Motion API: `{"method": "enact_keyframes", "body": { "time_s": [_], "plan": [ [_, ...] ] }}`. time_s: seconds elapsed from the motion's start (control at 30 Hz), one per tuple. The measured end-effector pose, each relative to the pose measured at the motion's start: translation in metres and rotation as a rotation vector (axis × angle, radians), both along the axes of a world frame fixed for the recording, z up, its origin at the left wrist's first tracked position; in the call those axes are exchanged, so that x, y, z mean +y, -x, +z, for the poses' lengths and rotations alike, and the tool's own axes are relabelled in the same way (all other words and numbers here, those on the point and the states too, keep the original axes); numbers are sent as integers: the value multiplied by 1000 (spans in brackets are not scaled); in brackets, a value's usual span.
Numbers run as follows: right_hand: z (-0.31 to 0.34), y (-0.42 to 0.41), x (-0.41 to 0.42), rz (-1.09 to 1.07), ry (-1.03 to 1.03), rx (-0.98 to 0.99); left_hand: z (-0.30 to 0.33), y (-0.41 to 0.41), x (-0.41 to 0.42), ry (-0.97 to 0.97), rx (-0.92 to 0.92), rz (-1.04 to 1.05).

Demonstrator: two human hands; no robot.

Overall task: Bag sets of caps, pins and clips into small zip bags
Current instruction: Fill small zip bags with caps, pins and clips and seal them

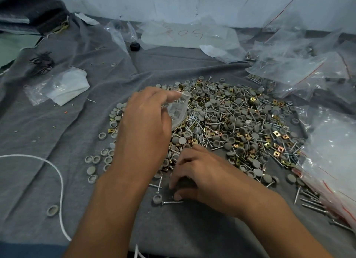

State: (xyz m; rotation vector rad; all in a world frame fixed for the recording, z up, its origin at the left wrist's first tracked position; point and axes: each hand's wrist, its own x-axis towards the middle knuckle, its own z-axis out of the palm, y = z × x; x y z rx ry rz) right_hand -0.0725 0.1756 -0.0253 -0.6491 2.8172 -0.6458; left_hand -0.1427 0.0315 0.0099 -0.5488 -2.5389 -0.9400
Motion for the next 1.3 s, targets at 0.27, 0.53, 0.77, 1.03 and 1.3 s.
{"method": "enact_keyframes", "body": {
  "time_s": [0.27,0.53,0.77,1.03,1.3],
  "plan": [
    [1,0,9,-80,139,-69,0,-1,0,32,-32,-69],
    [19,10,22,-476,519,747,-2,-5,8,114,-105,-209],
    [19,12,32,-497,401,781,-6,-4,11,136,-110,-228],
    [13,-4,123,-880,158,161,-6,-5,12,130,-112,-237],
    [-4,2,123,-617,-84,55,-8,-6,16,161,-115,-242]
  ]
}}
